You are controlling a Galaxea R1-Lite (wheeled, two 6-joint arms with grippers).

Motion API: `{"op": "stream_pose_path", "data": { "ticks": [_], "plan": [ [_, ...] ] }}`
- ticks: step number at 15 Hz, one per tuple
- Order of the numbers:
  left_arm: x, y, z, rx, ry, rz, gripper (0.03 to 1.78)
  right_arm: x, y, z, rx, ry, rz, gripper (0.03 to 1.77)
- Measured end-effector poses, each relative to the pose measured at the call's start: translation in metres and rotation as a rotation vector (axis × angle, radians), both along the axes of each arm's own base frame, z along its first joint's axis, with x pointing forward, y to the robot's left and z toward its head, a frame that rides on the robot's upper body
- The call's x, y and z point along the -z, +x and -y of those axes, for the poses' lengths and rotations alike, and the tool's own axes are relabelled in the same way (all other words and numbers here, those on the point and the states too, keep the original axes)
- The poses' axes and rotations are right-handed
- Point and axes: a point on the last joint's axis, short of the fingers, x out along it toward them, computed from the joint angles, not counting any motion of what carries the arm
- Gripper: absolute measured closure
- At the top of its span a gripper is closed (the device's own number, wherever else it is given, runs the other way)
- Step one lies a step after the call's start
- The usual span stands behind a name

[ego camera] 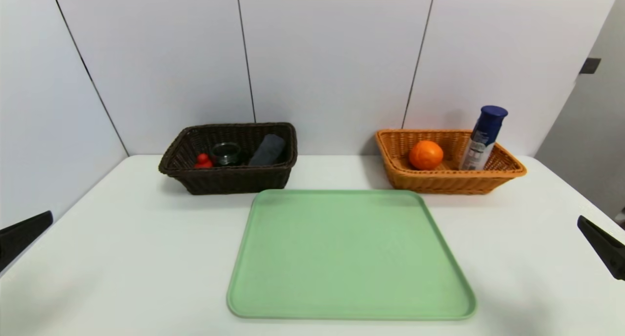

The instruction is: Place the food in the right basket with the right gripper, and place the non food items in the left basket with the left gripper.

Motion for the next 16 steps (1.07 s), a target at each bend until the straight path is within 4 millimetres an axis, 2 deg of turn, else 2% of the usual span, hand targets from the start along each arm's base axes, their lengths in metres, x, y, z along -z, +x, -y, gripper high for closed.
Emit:
{"op": "stream_pose_path", "data": {
  "ticks": [10, 16],
  "plan": [
    [0.029, -0.032, 0.001, 0.015, -0.004, -0.025, 0.12, 0.019, -0.020, 0.002, 0.018, 0.000, -0.004, 0.09],
    [0.055, -0.068, 0.002, 0.015, -0.006, -0.071, 0.12, 0.035, -0.050, 0.001, 0.003, 0.001, -0.032, 0.09]
  ]
}}
